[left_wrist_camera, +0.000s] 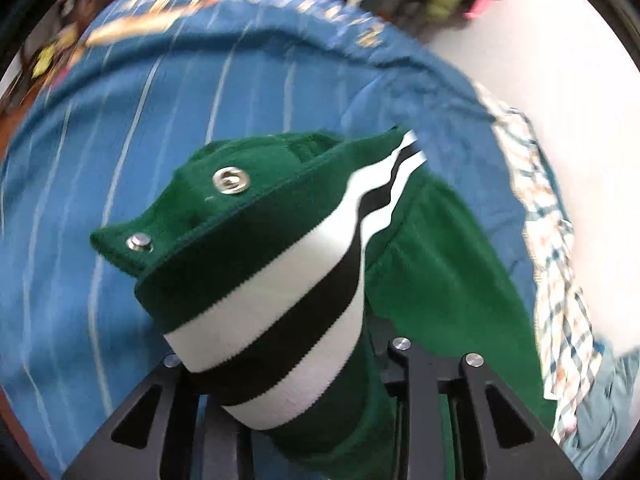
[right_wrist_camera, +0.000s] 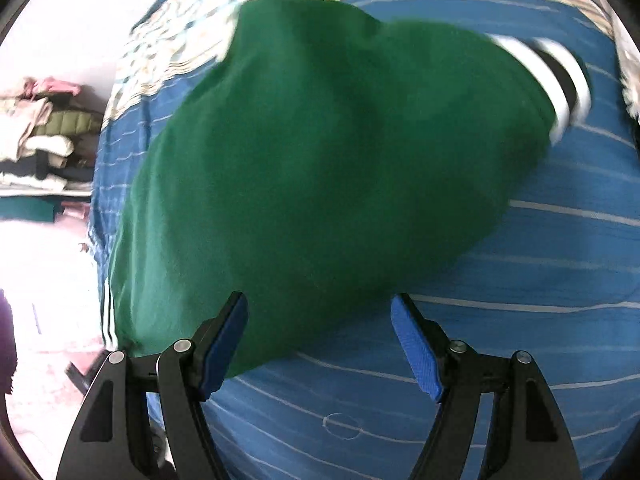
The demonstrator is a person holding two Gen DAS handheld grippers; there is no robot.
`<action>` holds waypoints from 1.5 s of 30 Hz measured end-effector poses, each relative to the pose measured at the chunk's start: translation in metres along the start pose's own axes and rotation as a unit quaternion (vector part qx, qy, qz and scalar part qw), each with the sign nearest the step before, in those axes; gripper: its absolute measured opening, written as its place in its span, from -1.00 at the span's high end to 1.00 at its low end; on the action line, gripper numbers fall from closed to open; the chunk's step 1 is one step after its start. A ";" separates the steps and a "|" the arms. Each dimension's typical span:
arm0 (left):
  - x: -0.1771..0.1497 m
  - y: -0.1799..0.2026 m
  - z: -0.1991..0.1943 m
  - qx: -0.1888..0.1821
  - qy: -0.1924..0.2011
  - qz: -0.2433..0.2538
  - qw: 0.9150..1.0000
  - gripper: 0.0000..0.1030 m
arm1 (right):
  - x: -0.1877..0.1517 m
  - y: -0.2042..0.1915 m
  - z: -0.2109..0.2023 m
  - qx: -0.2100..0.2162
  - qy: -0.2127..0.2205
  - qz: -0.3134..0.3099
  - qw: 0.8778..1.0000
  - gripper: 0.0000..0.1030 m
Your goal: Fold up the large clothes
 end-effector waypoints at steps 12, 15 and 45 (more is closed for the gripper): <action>0.046 -0.121 -0.029 0.011 -0.017 -0.035 0.999 0.27 | 0.013 -0.059 0.007 0.059 -0.028 -0.055 0.996 -0.48; 0.038 -0.134 -0.007 -0.005 -0.028 -0.055 0.998 -0.01 | 0.025 -0.084 0.034 0.066 -0.045 -0.080 0.994 -0.42; 0.057 0.134 -0.150 -0.080 0.168 0.359 0.915 0.56 | 0.003 -0.085 0.087 0.052 -0.113 -0.045 0.991 0.21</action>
Point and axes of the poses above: each gripper's, at about its wrist camera, not at the fingertips, and z roughly the way its jaws point, y to its right, x to its top, the point moved 2 cm from there along z, roughly the way its jaws point, and after that the axes turned 4 degrees about -z, right-handed, at the moved point
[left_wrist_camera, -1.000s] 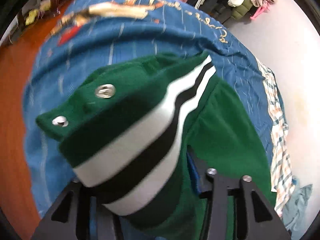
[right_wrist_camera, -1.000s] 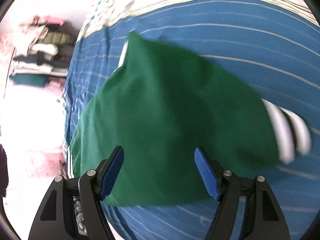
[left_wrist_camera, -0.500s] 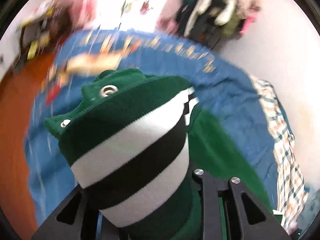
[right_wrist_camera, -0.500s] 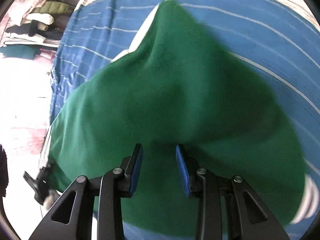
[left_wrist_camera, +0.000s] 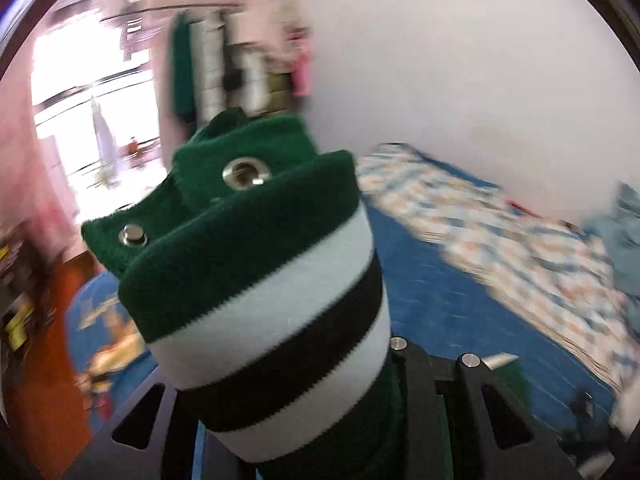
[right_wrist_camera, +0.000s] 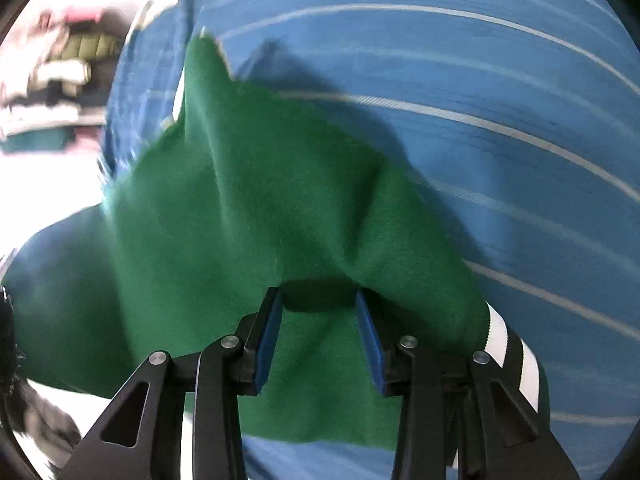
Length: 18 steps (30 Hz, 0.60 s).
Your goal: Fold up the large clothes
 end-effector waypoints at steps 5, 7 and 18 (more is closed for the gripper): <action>-0.036 0.118 0.010 -0.117 -0.051 0.071 0.989 0.57 | -0.020 0.038 -0.054 0.043 0.046 0.063 0.996 0.22; -0.067 0.159 0.018 -0.151 -0.089 0.098 0.980 0.57 | -0.031 0.058 -0.071 0.055 0.060 0.089 0.993 0.21; -0.230 0.249 0.062 -0.095 -0.221 0.243 0.940 0.49 | -0.093 0.131 -0.103 0.002 0.059 0.158 0.986 0.09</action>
Point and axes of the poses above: each gripper's, at about its wrist camera, not at the fingertips, and z roughly the way its jaws point, y to its right, x to its top, the point moved 2 cm from there along z, roughly the way its jaws point, and after that the axes turned 4 degrees about -z, right-handed, at the moved point
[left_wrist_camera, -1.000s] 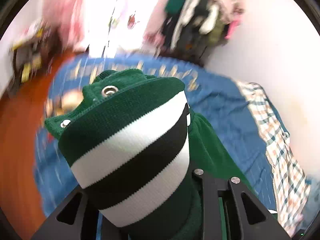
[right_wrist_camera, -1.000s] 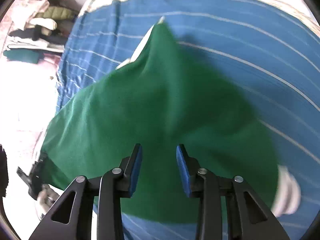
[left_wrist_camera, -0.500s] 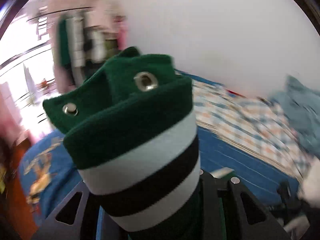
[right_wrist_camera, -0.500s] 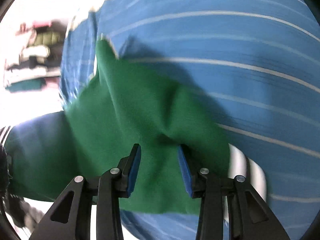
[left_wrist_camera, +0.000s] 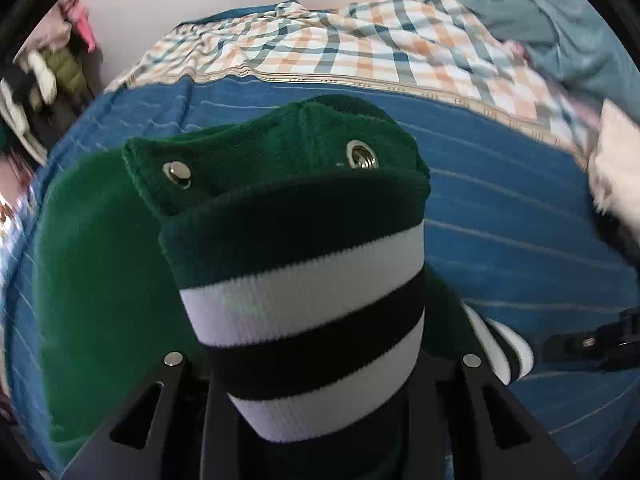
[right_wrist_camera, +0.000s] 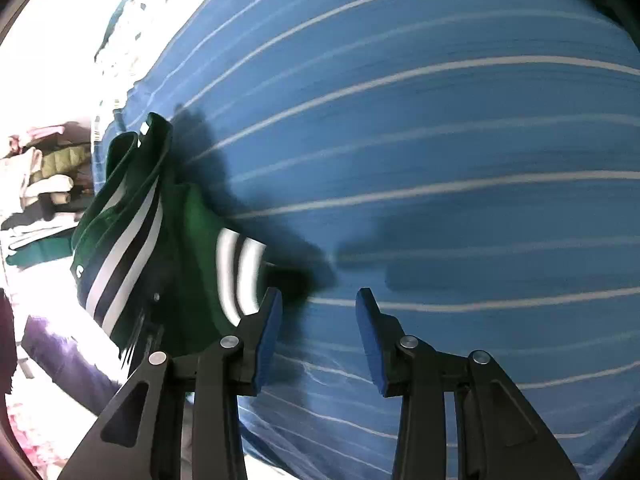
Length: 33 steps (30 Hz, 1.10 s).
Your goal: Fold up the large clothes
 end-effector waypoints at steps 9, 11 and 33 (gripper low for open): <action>-0.009 0.010 -0.075 -0.004 0.024 0.014 1.000 -0.64 | -0.002 -0.009 -0.054 -0.010 0.046 -0.056 0.997 -0.60; -0.014 0.002 -0.095 -0.019 0.011 -0.017 1.000 -0.64 | -0.002 -0.025 -0.062 -0.002 0.051 -0.071 0.996 -0.61; -0.198 -0.287 -0.008 0.246 -0.214 -0.219 0.920 -0.71 | -0.040 -0.175 0.069 -0.232 -0.065 -0.299 0.923 -0.10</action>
Point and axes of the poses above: each gripper's, at about its wrist camera, not at the fingertips, and z roughly the way its jaws point, y to its right, x to its top, the point moved 2 cm from there along z, roughly the way its jaws point, and after that the axes turned 4 degrees about -z, right-handed, at the moved point
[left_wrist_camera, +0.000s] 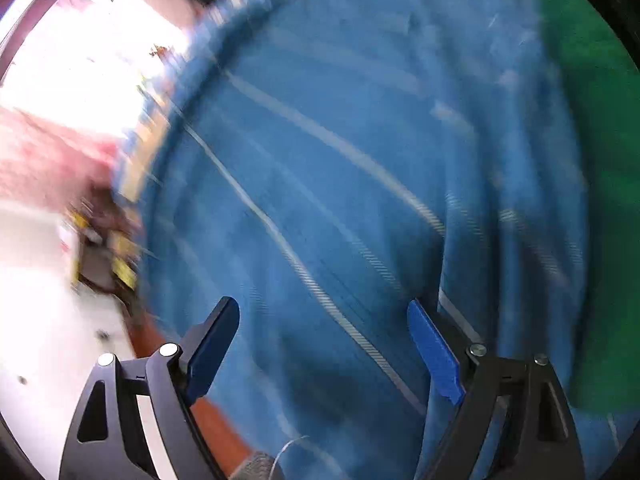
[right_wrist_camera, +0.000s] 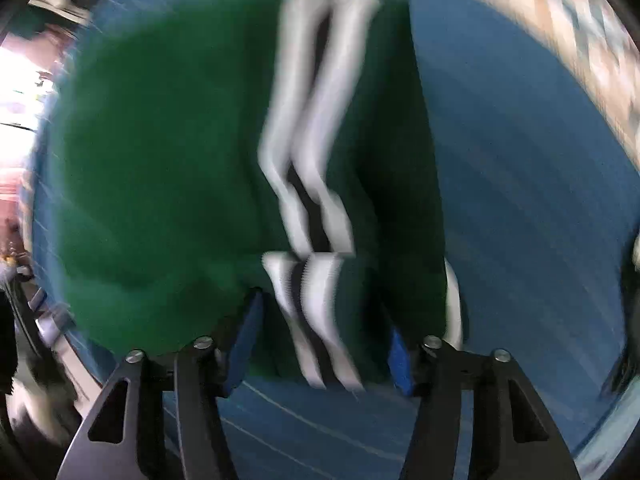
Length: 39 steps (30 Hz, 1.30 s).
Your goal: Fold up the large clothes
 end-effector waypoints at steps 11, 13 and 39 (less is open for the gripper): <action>0.007 -0.004 0.021 -0.059 -0.004 0.026 0.998 -1.00 | 0.015 -0.059 -0.039 0.049 0.043 0.026 0.998 -0.17; 0.014 -0.009 0.018 -0.057 -0.016 0.033 0.998 -1.00 | 0.008 -0.058 0.010 0.009 -0.033 0.014 0.999 -0.17; 0.057 0.061 -0.140 -0.093 0.137 0.075 0.983 -1.00 | -0.008 0.131 -0.102 0.228 0.203 0.258 0.917 0.99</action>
Point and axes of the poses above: each gripper's, at about its wrist camera, not at the fingertips, and z roughly the way its jaws point, y to its right, x to its top, the point moved 2 cm from there along z, roughly the way its jaws point, and after that the axes turned 4 degrees about -z, right-handed, at the moved point
